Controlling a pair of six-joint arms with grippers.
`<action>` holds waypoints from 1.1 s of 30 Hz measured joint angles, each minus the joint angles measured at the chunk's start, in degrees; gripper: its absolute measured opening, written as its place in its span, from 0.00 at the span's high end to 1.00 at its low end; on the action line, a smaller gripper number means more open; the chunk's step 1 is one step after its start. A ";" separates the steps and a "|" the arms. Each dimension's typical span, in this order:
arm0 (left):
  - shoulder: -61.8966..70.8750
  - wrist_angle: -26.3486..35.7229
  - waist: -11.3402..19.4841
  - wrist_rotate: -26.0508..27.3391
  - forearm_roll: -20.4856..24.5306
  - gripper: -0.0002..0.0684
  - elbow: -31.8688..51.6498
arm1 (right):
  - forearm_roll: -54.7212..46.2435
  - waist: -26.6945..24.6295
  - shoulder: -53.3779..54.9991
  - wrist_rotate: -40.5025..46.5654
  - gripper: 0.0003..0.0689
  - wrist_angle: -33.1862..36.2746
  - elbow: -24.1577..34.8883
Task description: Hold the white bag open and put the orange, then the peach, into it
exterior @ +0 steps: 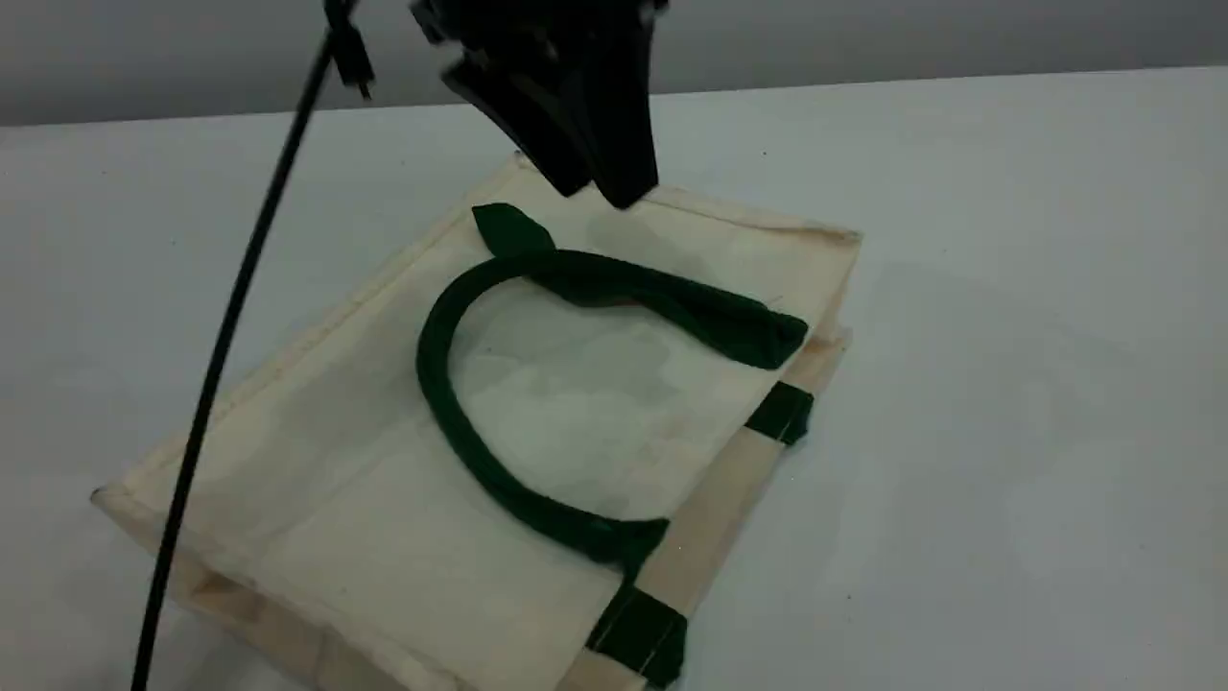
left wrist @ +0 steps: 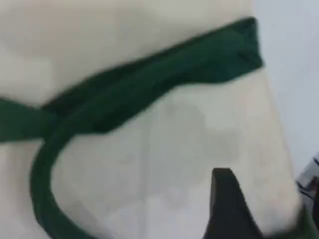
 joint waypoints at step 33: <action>-40.63 6.58 -14.89 -23.81 19.62 0.46 0.00 | -3.33 0.00 -24.65 6.89 0.30 -10.01 23.93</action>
